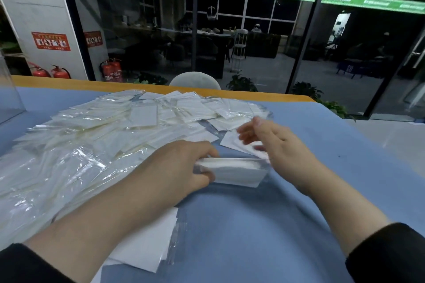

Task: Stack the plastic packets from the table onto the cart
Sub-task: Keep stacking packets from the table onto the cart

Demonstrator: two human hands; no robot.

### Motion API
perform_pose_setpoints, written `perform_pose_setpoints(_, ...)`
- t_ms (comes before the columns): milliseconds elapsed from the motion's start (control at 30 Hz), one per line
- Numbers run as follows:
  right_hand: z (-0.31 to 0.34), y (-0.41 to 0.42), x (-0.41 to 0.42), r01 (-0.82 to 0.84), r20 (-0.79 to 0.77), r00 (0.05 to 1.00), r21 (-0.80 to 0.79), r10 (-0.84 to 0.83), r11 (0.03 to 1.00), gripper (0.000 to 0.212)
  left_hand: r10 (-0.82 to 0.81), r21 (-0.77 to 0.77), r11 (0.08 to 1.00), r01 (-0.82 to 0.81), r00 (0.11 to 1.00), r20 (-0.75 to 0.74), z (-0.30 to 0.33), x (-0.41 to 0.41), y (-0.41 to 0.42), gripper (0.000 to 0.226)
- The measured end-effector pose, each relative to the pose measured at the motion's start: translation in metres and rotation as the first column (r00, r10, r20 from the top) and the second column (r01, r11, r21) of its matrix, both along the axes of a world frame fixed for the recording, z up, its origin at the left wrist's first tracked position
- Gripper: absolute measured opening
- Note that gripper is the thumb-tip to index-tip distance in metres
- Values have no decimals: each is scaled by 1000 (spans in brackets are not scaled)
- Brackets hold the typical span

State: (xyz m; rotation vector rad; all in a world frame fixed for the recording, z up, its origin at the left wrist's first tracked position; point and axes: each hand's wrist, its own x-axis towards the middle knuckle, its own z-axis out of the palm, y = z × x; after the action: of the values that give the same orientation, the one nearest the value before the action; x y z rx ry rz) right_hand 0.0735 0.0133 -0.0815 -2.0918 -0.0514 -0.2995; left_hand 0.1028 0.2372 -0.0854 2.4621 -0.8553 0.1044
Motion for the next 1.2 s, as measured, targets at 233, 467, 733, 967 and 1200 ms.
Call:
perform_pose_setpoints(233,-16,-36,13,108,-248,925,-550,-286,828,60,32,117,992,-41,997,76,-1,3,5,6)
perform_pose_setpoints(467,-12,-30,17,188,-157,920,-626,-358,757,45,116,-63,991,-119,992,-46,7,9,15,30)
perform_pose_setpoints(733,1,-35,2,182,-121,976,-17,-183,983,13,-28,9,1000,28,1000,-12,-1,7,11,14)
perform_pose_setpoints(967,11,-21,-15,-139,-311,940,21,139,990,61,18,-95,995,-28,994,-107,4,3,6,78)
perform_pose_setpoints(1200,20,-8,-23,-249,-205,953,-109,223,962,49,32,-80,996,-41,993,-116,1,2,5,35)
